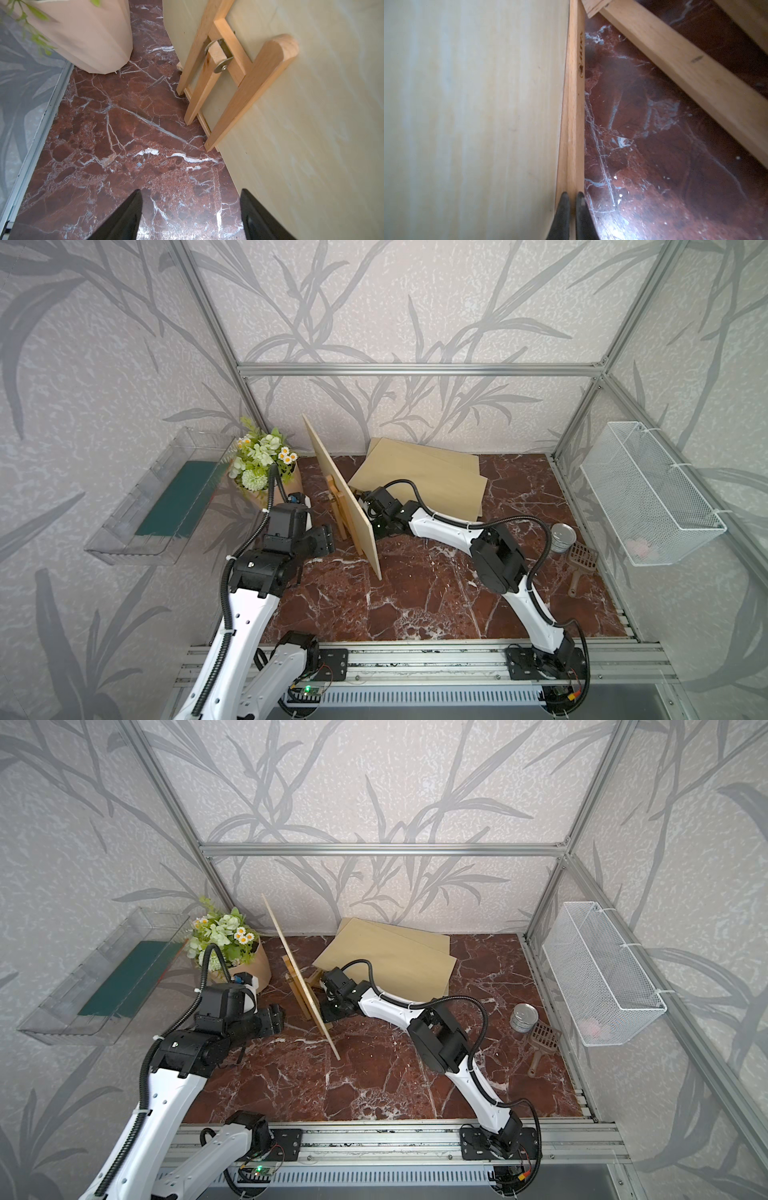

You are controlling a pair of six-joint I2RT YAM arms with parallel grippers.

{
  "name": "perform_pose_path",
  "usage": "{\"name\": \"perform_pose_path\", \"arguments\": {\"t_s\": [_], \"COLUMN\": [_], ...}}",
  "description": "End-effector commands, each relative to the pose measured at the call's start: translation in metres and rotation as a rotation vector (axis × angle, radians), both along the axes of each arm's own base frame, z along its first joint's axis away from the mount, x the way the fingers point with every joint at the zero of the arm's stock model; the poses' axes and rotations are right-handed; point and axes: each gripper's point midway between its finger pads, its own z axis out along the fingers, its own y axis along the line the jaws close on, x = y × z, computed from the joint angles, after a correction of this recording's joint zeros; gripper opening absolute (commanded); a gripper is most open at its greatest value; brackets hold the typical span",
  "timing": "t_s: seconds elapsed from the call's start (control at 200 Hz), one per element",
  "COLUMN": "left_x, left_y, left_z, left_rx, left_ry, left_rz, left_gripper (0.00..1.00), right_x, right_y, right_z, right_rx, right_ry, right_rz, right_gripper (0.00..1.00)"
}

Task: Assemble the easel
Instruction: Adjust the easel at the center of the board.

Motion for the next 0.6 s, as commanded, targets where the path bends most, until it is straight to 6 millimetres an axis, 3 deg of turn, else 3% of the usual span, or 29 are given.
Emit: {"name": "perform_pose_path", "arguments": {"t_s": [0.0, 0.12, 0.22, 0.38, 0.595], "left_x": [0.019, 0.03, 0.042, 0.056, 0.068], "left_y": [0.0, 0.01, 0.021, 0.014, -0.003], "left_z": [0.002, -0.016, -0.02, -0.012, -0.037], "left_rx": [0.1, 0.211, 0.243, 0.27, 0.257], "left_ry": [-0.107, -0.124, -0.186, -0.367, -0.292], "left_rz": [-0.092, -0.111, -0.049, -0.095, -0.222], "left_gripper": [0.75, 0.73, 0.69, 0.6, 0.64], "right_x": [-0.008, -0.009, -0.009, -0.011, -0.011], "right_y": [-0.035, -0.035, -0.037, -0.038, -0.04], "right_z": [-0.028, -0.024, -0.023, -0.024, -0.026], "right_rx": [-0.146, -0.148, -0.157, -0.157, -0.15], "right_ry": [0.086, 0.094, 0.085, 0.095, 0.121], "right_rz": [-0.017, 0.009, 0.014, 0.018, 0.018], "right_gripper": [0.08, 0.08, 0.08, 0.08, 0.08]}}
